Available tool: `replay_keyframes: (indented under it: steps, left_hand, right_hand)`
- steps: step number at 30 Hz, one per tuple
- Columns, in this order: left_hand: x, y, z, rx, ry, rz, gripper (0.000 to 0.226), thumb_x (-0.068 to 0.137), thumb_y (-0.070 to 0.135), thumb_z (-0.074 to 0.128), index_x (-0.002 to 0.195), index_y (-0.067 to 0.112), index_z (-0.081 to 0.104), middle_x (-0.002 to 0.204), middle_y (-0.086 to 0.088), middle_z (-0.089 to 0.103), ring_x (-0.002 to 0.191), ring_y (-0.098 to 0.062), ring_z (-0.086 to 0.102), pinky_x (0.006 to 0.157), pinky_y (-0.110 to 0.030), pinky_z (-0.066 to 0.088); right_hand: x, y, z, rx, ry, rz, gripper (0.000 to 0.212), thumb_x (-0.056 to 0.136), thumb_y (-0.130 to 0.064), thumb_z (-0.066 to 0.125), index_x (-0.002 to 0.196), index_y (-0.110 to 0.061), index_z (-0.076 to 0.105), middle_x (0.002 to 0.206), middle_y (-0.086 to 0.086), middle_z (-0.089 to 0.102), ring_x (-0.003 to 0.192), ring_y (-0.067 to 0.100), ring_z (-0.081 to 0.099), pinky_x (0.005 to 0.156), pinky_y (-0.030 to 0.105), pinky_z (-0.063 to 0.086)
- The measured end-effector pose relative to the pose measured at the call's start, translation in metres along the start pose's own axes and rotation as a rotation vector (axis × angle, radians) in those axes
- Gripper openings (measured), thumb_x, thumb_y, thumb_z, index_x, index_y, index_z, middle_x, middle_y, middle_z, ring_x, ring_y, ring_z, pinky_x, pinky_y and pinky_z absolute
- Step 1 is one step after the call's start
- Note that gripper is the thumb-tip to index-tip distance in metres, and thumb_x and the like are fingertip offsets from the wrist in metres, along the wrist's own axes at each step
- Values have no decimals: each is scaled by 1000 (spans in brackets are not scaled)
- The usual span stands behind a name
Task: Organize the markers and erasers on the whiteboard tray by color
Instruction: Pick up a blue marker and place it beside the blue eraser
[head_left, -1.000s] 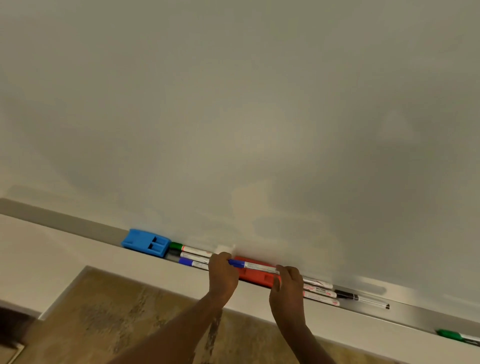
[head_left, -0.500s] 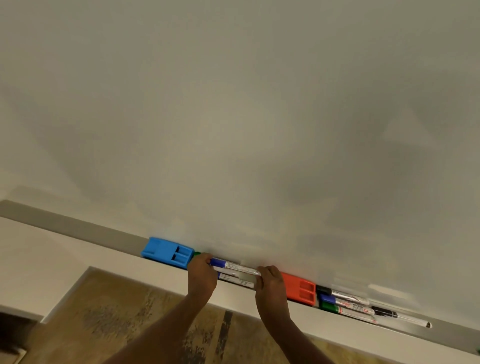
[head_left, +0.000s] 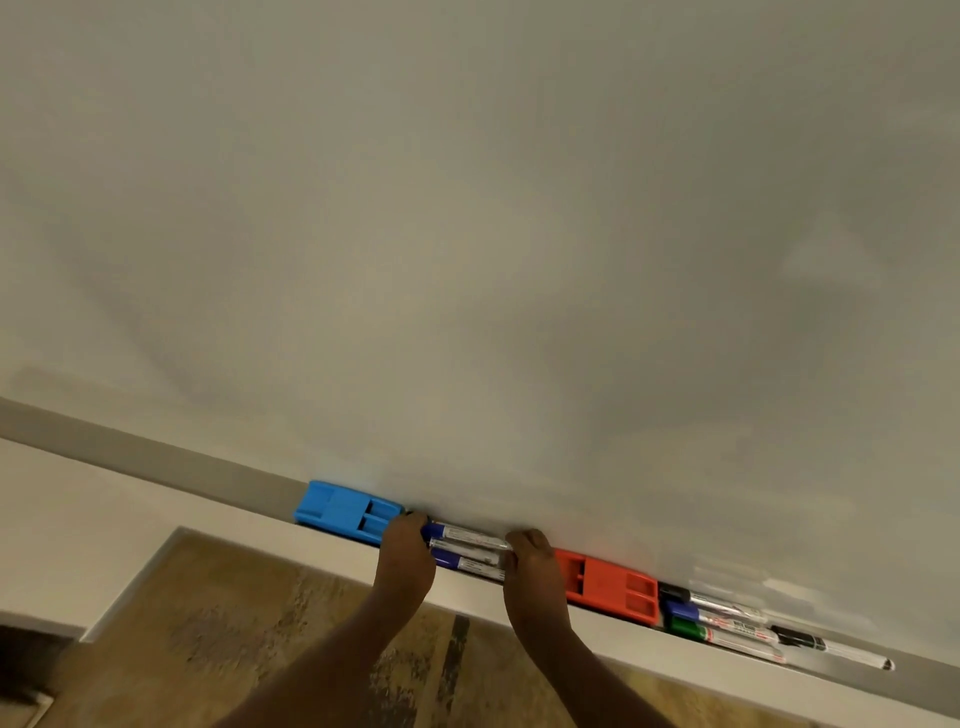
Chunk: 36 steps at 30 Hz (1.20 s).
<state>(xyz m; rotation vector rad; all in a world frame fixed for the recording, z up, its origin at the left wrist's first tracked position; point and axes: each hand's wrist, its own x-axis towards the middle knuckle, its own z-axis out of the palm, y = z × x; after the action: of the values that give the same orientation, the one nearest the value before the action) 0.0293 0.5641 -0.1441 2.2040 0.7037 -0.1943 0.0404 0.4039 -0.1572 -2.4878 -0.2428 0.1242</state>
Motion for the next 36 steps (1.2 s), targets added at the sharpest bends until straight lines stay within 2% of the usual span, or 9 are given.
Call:
replay_keyframes:
  steps: [4, 10, 13, 16, 18, 21, 26, 32, 36]
  left_hand:
    - [1, -1, 1, -24, 16, 0, 19, 90, 5, 54, 109, 5, 56, 110, -13, 60, 90, -14, 56, 83, -26, 50]
    - [-2, 3, -2, -7, 99, 18, 23, 88, 0, 53, 111, 4, 54, 108, -11, 54, 101, -23, 57, 83, -28, 50]
    - [-2, 3, -5, -13, 163, 29, 32, 83, -6, 49, 112, 4, 54, 114, -15, 49, 107, -32, 53, 87, -36, 50]
    - [-1, 8, -10, -116, 217, -52, 29, 91, -1, 46, 119, 1, 52, 112, -13, 48, 108, -31, 54, 81, -27, 52]
    - [1, 12, -14, -153, 278, -60, 27, 95, 6, 45, 120, -1, 53, 116, -17, 50, 104, -26, 54, 88, -30, 50]
    - [3, 15, -25, -291, 365, -81, 29, 92, 14, 55, 117, -1, 55, 117, -17, 51, 94, -17, 48, 84, -29, 47]
    - [14, 10, -45, -574, 455, -264, 37, 82, 12, 69, 115, 0, 56, 115, -18, 59, 98, -28, 60, 86, -39, 54]
    - [23, -6, -62, -797, 541, -365, 32, 83, 11, 65, 111, 14, 49, 102, -10, 58, 72, -16, 57, 61, -27, 51]
    - [26, -13, -72, -788, 572, -353, 44, 86, 15, 64, 124, 18, 43, 111, -11, 56, 87, -24, 60, 76, -38, 56]
  right_hand:
    - [-1, -2, 2, 17, 22, 7, 29, 88, 4, 54, 112, -9, 62, 113, 9, 60, 97, 19, 57, 86, 27, 53]
    - [-2, -7, 1, 12, 54, -38, 27, 86, 6, 55, 108, -7, 64, 108, 11, 61, 92, 21, 59, 81, 29, 55]
    - [-2, -10, 1, 4, 52, -58, 28, 86, 6, 57, 110, -8, 63, 110, 9, 60, 93, 18, 60, 82, 27, 55]
    - [-2, -16, 2, 21, 59, -76, 25, 86, 6, 56, 105, -8, 64, 105, 9, 61, 88, 18, 60, 78, 28, 56]
    - [-1, -20, 3, 33, 67, -98, 23, 86, 6, 56, 103, -8, 64, 101, 9, 61, 85, 18, 60, 75, 28, 56]
    - [0, -29, 8, 50, 89, -153, 25, 83, 9, 60, 100, -7, 66, 96, 10, 64, 82, 19, 61, 73, 24, 52]
    - [4, -48, 17, 79, 75, -221, 29, 80, 10, 64, 102, -8, 67, 99, 10, 66, 88, 20, 62, 79, 18, 43]
    - [12, -78, 30, 116, 23, -242, 21, 89, 0, 57, 105, -10, 65, 103, 8, 64, 89, 17, 59, 80, 15, 39]
    - [16, -100, 36, 133, -28, -293, 20, 92, -5, 53, 109, -9, 64, 105, 10, 62, 91, 17, 57, 80, 16, 40]
